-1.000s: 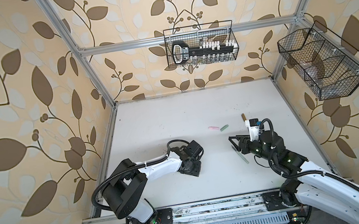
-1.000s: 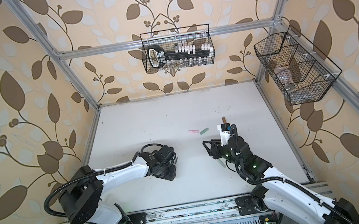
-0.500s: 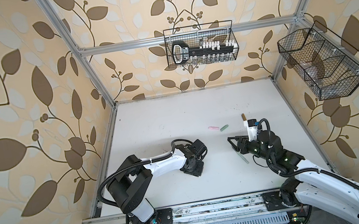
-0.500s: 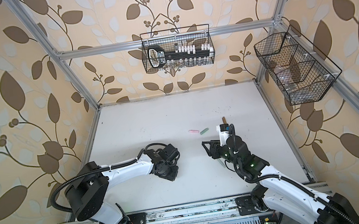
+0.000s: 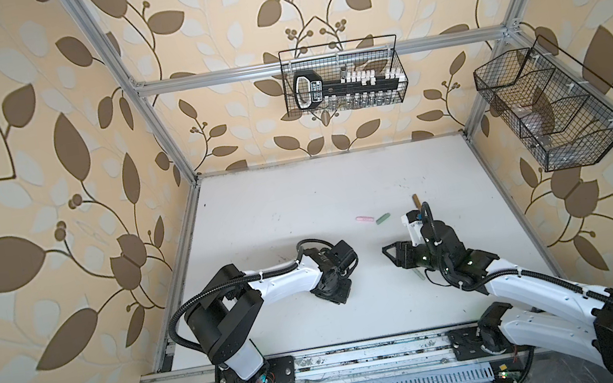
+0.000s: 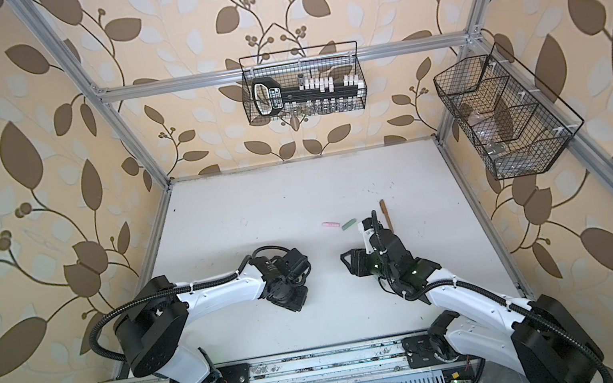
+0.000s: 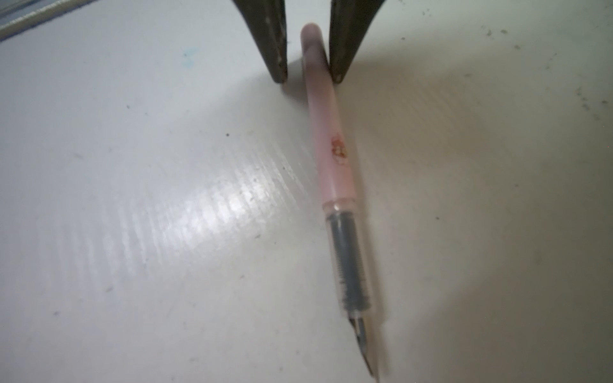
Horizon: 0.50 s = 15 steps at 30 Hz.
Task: Insert the pens into the pen caps
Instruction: 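Grasp the pink pen with the left gripper while the right arm swings back, then lift the pink pen upright with the left gripper while the right gripper approaches its nib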
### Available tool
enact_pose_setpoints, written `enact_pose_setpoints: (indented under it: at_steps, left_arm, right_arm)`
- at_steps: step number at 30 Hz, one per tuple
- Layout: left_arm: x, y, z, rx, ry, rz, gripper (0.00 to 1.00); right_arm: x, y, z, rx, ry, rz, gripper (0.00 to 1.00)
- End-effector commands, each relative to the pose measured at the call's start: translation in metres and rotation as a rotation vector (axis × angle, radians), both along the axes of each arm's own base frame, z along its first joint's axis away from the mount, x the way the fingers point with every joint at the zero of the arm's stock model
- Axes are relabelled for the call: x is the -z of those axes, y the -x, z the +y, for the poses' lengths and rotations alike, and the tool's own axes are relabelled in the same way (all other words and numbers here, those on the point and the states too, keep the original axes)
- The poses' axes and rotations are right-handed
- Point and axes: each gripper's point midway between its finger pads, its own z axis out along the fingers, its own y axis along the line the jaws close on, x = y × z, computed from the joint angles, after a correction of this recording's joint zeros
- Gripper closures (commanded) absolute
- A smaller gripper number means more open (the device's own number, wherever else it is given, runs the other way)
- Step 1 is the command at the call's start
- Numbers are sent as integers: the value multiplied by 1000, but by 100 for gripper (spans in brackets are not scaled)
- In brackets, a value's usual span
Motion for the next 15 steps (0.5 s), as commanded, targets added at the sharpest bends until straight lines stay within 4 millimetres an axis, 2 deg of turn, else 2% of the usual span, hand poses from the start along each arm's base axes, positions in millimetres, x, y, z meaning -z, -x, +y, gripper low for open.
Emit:
enact_pose_setpoints:
  at_steps: [1, 6, 15]
  left_arm:
    - [-8, -3, -6, 11, 31, -36, 79]
    - [-9, -7, -13, 17, 66, -54, 85]
    - [-30, -15, -21, 15, 144, -125, 92]
  right_arm:
    - [-7, 1, 21, -54, -17, 8, 42]
    - [-6, 5, 47, -100, -39, 23, 41]
    - [11, 11, 71, -104, -73, 108, 40]
